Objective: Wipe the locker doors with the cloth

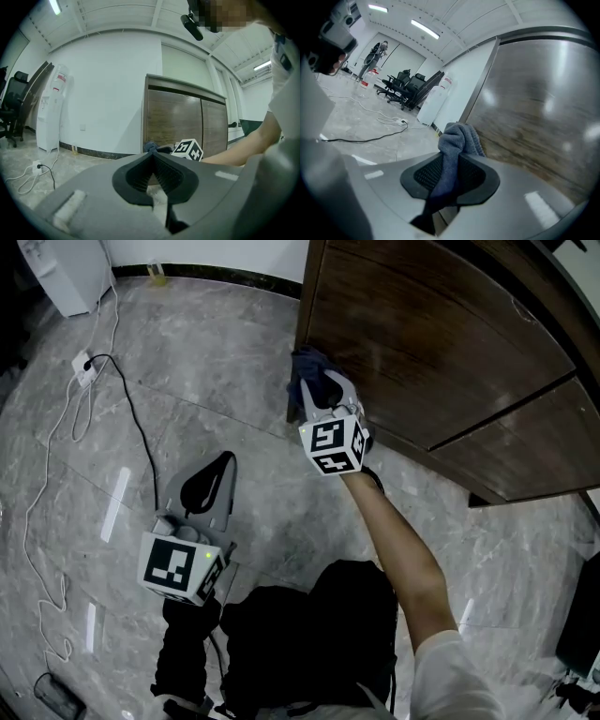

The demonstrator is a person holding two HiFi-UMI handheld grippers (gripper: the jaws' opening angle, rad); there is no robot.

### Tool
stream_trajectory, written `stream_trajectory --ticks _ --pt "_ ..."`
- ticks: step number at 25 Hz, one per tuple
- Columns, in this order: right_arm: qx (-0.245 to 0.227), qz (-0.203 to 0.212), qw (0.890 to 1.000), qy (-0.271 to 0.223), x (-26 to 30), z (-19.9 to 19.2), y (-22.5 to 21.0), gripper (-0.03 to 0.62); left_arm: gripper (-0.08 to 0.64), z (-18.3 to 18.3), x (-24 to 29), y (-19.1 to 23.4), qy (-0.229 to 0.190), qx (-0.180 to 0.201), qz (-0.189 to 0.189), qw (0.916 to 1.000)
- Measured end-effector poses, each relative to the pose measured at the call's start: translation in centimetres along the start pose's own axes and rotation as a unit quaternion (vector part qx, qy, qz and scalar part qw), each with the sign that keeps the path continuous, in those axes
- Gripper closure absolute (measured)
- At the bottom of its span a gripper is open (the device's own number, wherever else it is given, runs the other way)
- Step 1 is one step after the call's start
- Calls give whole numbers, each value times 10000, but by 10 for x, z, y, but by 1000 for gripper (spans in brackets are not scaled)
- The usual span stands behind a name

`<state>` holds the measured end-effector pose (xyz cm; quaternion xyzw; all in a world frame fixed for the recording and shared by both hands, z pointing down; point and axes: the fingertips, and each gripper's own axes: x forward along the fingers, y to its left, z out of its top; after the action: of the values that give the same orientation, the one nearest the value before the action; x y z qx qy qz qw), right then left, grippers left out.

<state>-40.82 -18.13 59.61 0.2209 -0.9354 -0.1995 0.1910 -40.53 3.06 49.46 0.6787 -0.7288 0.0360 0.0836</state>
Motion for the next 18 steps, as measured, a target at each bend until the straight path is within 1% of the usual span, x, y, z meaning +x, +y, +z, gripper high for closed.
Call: stream_trajectory --ticks 7,13,18 --pt "267 -145 9992 -258 -6 35 -17 494 557 9 -2 3 -114 -15 34 9999" --pt "459 -224 9976 -461 -15 65 -29 494 557 9 -5 2 -80 -31 14 10000" --pt "559 -274 9960 -642 -24 94 -48 494 558 15 -3 0 -137 -49 18 9999"
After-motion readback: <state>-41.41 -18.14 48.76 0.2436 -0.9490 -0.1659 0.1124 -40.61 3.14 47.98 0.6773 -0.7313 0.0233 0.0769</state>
